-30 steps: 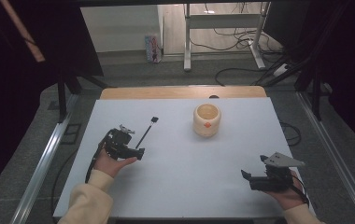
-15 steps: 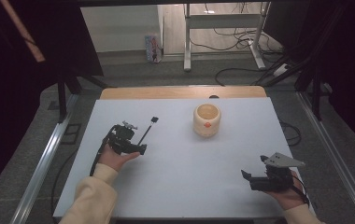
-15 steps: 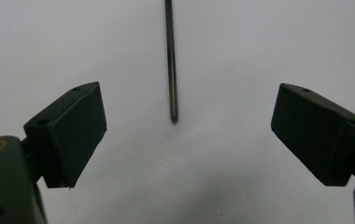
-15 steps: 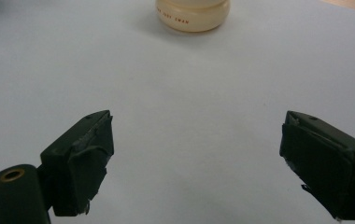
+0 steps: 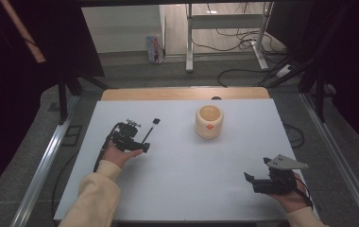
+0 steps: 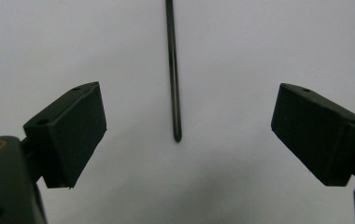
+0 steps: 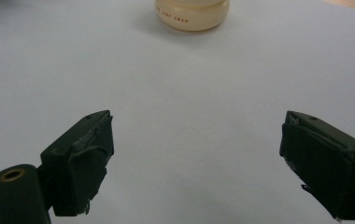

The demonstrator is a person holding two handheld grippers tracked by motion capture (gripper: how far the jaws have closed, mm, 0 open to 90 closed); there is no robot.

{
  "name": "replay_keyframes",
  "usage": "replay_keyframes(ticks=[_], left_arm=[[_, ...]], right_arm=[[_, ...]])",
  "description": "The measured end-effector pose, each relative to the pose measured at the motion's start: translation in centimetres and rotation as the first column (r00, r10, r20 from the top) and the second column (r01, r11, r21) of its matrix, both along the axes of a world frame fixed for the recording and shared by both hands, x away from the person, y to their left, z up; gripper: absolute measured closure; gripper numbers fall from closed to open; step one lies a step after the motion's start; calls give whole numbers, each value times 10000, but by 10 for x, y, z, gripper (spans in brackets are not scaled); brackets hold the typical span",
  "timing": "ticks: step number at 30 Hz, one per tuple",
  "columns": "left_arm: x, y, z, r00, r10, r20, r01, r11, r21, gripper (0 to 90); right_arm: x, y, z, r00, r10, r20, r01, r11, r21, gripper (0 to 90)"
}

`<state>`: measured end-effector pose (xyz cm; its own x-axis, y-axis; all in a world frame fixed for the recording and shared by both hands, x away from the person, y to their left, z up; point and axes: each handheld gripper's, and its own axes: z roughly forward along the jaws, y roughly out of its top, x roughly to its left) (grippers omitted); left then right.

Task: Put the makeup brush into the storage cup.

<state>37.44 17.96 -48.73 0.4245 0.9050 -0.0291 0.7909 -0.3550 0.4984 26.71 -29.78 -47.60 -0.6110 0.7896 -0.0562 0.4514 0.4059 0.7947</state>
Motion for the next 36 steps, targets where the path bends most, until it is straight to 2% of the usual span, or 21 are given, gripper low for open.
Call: replay_keyframes(ticks=[6,11,18,26,36], left_arm=[[14,-12,6,9997,-221,-89,221,9997,105,124],[19,-23,13,9988,-481,-46,482,9985,273,124],[28,-27,15,9988,-455,-203,463,9981,399,131],[39,-26,12,9983,-346,-463,361,9988,327,140],[50,-21,-2,9954,-142,-944,177,9992,367,154]], right_arm=[[1,-1,0,10000,17,-21,-16,10000,34,103],[0,-1,0,10000,23,11,-23,10000,30,103],[0,-1,0,10000,44,20,-44,10000,-12,103],[0,-1,0,10000,34,22,-34,10000,-11,103],[0,-2,0,10000,23,21,-23,10000,-12,103]])
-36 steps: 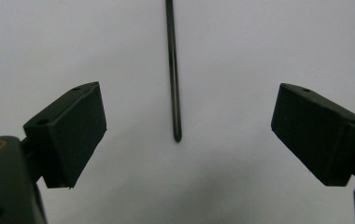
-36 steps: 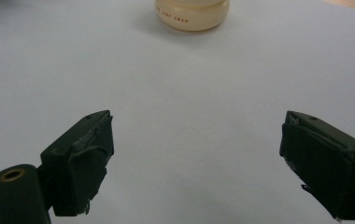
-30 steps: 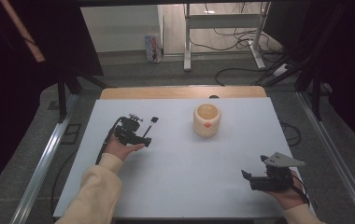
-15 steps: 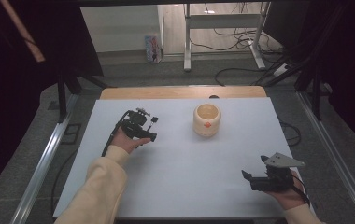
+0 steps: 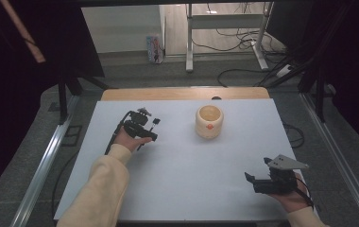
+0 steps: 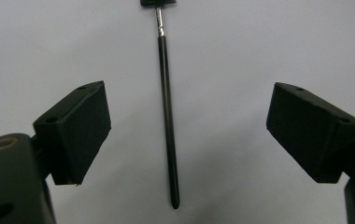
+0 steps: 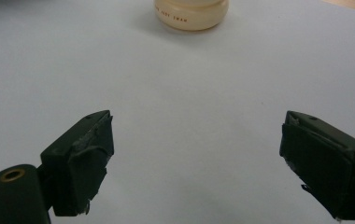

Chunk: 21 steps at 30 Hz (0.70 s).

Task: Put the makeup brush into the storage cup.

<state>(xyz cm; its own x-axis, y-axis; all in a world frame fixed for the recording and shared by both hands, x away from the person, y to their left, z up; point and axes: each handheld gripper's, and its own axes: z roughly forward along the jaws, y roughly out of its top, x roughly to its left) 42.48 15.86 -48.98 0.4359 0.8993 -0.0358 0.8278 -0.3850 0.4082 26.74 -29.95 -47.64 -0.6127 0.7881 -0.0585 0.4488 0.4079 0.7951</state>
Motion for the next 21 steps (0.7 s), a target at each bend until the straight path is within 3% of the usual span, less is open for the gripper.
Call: replay_keyframes(ticks=[6,8,14,18,21], left_arm=[[8,5,-6,9995,103,-294,-106,9999,-121,161],[12,6,-7,9992,87,-401,-85,9999,61,161],[21,4,-6,9988,15,-482,-14,10000,8,186],[28,0,-6,9983,-45,-581,65,9993,356,194],[33,0,-7,9980,-2,-628,19,9997,264,213]], right_arm=[[0,0,-1,10000,-13,-15,13,10000,-13,103],[1,0,-1,10000,-26,-28,26,10000,-23,103],[1,0,-1,10000,-42,-51,42,10000,-33,103],[1,-1,-1,10000,-36,-76,35,10000,-48,103],[1,-1,-1,10000,-49,-86,49,10000,-21,103]])
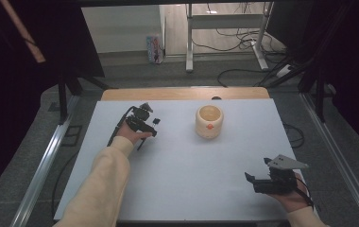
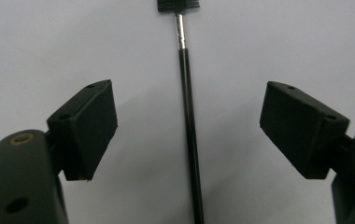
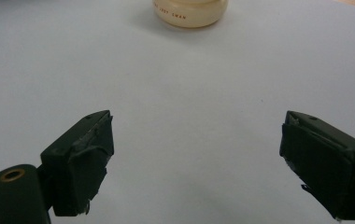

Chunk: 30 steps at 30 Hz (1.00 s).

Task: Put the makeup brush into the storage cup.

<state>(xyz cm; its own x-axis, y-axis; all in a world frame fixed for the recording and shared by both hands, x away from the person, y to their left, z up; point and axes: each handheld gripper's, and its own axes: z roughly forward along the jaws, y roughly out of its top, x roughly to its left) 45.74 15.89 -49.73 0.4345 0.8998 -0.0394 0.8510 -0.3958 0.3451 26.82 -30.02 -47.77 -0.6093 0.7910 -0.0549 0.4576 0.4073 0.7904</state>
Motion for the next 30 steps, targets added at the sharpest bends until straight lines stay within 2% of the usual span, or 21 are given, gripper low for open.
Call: replay_keyframes(ticks=[6,12,17,22,25,30], left_arm=[[6,-3,-2,9992,-221,-333,231,9993,305,273],[9,-6,-4,9973,-408,-606,430,9984,368,428],[10,-7,-8,9959,-466,-776,504,9976,478,520],[11,-5,-8,9944,-497,-931,537,9977,412,668],[11,-4,-9,9930,-530,-1059,554,9983,200,738],[11,-7,-9,9912,-684,-1134,710,9973,188,841]], right_arm=[[0,0,0,10000,4,-7,-4,10000,-13,103],[0,-1,0,10000,12,-2,-12,10000,-25,103],[0,-1,0,10000,9,31,-9,10000,-42,103],[0,-1,0,10000,-6,35,6,10000,-35,103],[0,-1,0,10000,6,37,-6,10000,-41,103],[0,-1,0,10000,-6,41,7,10000,-36,103]])
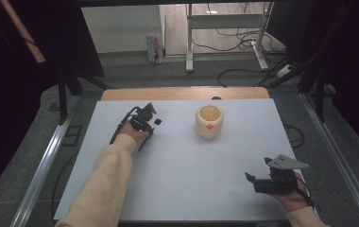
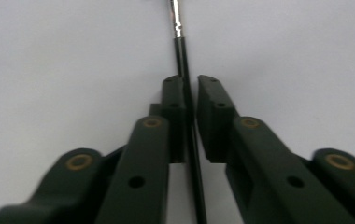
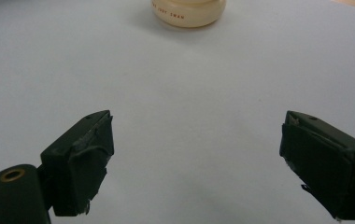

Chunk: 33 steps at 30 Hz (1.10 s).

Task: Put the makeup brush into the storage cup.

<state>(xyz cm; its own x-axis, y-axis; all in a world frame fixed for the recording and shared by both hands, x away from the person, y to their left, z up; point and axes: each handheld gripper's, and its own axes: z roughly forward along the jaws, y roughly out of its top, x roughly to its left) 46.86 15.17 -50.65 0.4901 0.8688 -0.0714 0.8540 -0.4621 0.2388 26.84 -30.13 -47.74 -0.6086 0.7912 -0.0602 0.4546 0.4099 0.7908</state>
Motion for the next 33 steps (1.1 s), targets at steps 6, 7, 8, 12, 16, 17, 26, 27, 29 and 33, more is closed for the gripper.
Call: replay_keyframes(ticks=[6,7,8,12,16,17,26,27,29,33], left_arm=[[2,4,0,9997,109,-201,-115,9993,-348,863],[2,4,0,9998,109,-191,-115,9994,-340,863],[2,4,0,9998,81,-191,-87,9995,-310,864],[1,3,0,9998,81,-179,-85,9996,-261,865],[1,4,1,9998,26,-194,-32,9995,-313,865],[0,5,2,9999,28,-154,-33,9994,-330,865],[-10,17,23,9995,151,263,-121,9940,-1085,865],[-11,19,26,9994,114,333,-76,9934,-1143,865],[-14,21,31,9989,115,450,-57,9920,-1261,865],[-19,25,38,9981,69,605,17,9900,-1408,865]], right_arm=[[0,0,0,10000,16,5,-16,10000,-23,103],[0,0,0,10000,9,18,-9,10000,-12,103],[0,0,0,10000,8,19,-8,10000,-16,103],[0,0,0,10000,1,33,-1,10000,-20,103],[0,-1,1,10000,-54,75,54,10000,12,103],[0,-2,1,9999,-68,75,67,10000,17,103],[0,-1,1,10000,-76,56,76,10000,-20,104],[0,-1,1,9999,-82,62,82,10000,-20,104],[0,-1,1,9999,-92,61,92,10000,-11,104],[0,0,1,9999,-94,72,94,10000,-21,104]])
